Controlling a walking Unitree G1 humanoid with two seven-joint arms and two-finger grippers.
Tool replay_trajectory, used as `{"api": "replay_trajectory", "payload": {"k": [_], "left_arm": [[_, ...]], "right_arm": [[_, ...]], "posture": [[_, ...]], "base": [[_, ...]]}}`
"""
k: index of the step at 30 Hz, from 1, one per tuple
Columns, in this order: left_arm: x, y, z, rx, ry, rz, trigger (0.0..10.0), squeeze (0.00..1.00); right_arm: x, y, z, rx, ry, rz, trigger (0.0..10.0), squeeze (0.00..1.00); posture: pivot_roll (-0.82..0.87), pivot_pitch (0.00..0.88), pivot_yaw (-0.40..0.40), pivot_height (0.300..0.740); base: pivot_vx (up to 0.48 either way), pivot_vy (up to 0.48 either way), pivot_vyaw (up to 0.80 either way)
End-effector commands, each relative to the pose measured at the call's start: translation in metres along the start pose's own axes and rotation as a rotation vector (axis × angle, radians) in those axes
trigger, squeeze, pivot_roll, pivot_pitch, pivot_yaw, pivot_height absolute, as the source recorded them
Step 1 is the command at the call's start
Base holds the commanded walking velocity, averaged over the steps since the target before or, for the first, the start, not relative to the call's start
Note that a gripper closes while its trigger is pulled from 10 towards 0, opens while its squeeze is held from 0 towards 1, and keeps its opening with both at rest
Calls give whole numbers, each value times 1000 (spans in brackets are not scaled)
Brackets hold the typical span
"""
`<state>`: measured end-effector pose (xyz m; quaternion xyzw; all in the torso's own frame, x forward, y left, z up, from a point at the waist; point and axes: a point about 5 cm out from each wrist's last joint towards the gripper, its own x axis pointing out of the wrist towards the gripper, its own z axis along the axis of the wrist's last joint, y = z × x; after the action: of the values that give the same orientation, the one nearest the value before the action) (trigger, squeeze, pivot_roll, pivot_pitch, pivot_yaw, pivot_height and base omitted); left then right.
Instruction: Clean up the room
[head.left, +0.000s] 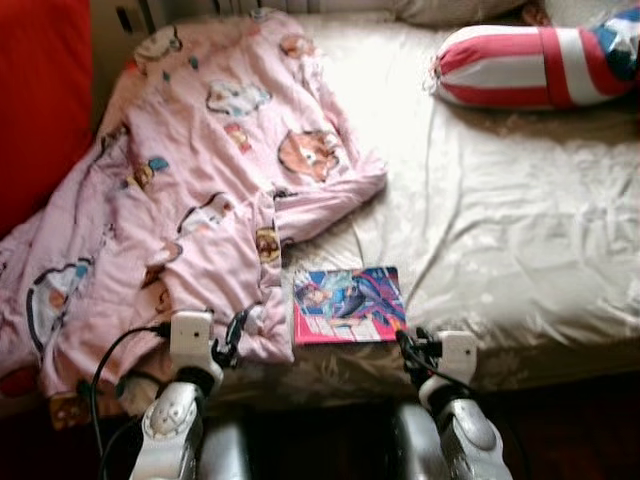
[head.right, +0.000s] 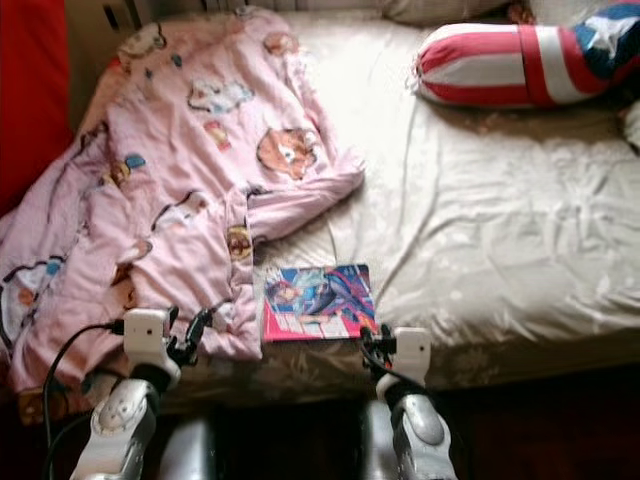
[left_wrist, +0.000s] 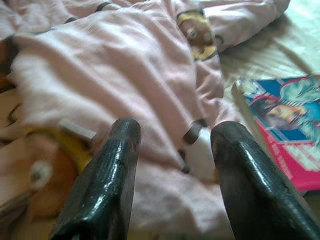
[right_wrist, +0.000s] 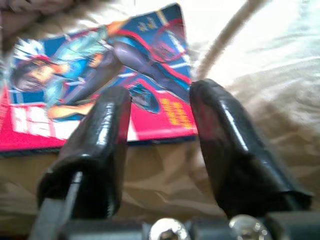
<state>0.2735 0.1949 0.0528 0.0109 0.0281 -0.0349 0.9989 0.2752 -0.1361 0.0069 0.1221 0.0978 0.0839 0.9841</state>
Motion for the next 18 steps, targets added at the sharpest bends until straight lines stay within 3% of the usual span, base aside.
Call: {"api": "replay_trajectory", "payload": {"k": [1,10,14,15,18], "left_arm": [[-4,3,-5,-9,19,14,10000,0],[-7,5,-5,-2,22,20,10000,0],[-8,7,-5,3,23,23,10000,0],[-7,8,-4,5,22,25,10000,0],[-7,11,-3,12,19,31,10000,0]], "right_arm": [[2,-2,4,15,-18,-10,10000,1000],[15,-15,19,174,-39,-107,10000,1000],[21,-19,19,333,-11,-160,10000,1000],[22,-19,19,358,2,-160,10000,0],[25,-17,16,415,33,-164,10000,0]], "posture": [[57,180,-16,572],[77,188,-8,572],[91,190,-5,572],[97,192,-4,572],[109,198,3,572]], "base": [[0,0,0],[0,0,0],[0,0,0],[0,0,0],[0,0,0]]}}
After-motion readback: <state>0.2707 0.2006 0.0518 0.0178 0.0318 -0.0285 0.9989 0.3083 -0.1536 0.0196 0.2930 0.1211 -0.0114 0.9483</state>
